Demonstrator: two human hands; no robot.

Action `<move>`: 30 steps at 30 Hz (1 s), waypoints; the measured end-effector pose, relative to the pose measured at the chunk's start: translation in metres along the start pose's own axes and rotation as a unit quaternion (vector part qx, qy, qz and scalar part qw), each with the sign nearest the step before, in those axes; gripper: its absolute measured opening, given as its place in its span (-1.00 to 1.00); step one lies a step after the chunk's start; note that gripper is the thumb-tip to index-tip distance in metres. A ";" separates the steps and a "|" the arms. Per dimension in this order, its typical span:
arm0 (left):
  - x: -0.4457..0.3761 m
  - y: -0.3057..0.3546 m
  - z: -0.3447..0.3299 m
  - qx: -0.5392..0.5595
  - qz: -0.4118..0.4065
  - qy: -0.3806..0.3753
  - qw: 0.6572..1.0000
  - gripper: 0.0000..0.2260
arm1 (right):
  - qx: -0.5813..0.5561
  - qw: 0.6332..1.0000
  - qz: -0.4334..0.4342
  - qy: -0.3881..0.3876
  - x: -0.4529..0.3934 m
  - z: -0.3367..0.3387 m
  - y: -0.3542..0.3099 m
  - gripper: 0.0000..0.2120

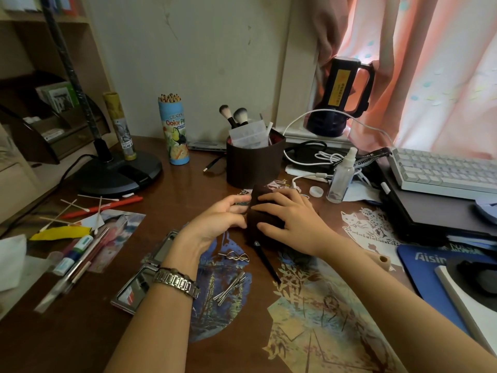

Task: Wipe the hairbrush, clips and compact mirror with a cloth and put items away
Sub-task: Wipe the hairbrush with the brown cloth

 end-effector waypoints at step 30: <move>0.004 0.012 -0.009 -0.090 -0.024 0.110 0.990 -0.61 | -0.039 0.995 -0.016 0.088 0.035 0.015 0.015 -0.56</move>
Point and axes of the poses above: each hand's wrist, its own x-axis away from the middle knuckle, its own z-axis out of the back of the hand, y = z × x, the point moved 9 cm from there along -x, towards the middle knuckle, and after that the axes turned 11 degrees about x, right-handed, at the moved point
